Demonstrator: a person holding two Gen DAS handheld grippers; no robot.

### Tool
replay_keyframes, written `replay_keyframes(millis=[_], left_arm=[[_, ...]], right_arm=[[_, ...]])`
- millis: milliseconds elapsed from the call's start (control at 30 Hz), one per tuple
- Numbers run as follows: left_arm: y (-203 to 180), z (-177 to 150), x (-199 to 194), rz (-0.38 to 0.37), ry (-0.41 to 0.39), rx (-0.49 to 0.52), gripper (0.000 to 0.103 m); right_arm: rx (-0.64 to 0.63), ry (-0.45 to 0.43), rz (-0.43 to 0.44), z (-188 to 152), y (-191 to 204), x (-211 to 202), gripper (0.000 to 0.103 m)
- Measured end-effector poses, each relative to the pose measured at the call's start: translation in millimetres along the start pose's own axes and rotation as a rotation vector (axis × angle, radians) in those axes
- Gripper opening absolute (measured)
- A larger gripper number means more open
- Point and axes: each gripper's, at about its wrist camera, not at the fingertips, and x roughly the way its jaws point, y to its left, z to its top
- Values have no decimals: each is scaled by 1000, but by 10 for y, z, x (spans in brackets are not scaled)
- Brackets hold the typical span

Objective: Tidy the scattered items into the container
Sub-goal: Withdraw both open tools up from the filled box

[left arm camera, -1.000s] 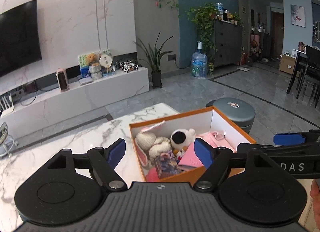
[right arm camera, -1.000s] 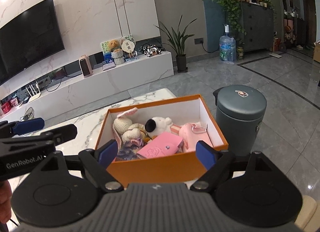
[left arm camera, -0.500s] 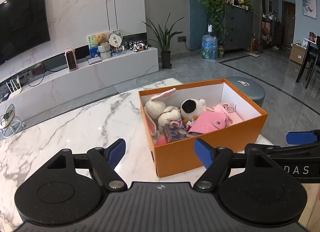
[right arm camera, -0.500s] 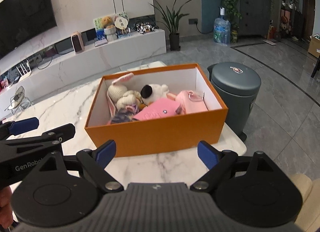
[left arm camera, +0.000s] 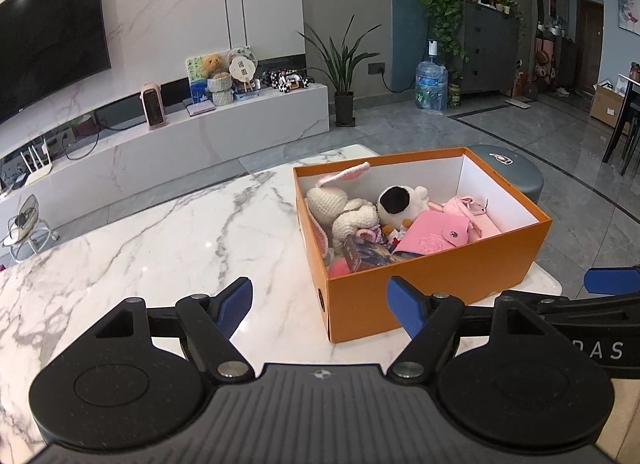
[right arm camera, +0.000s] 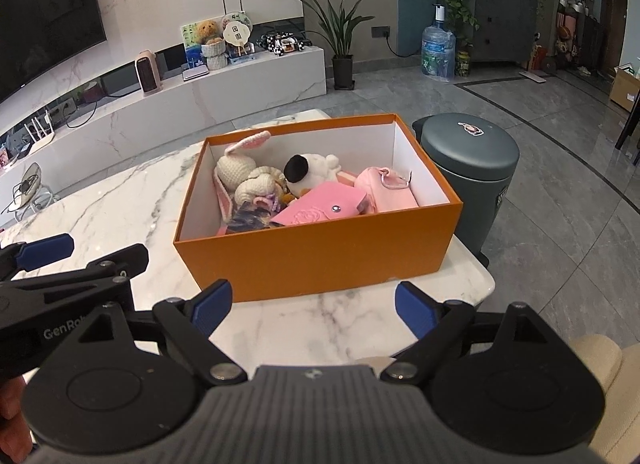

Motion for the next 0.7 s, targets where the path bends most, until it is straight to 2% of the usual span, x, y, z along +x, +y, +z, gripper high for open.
replay_keyframes(millis=[700], left_arm=[[63, 15, 14, -4, 21, -7, 83]], right_arm=[[-7, 18, -9, 1, 92, 1, 90]])
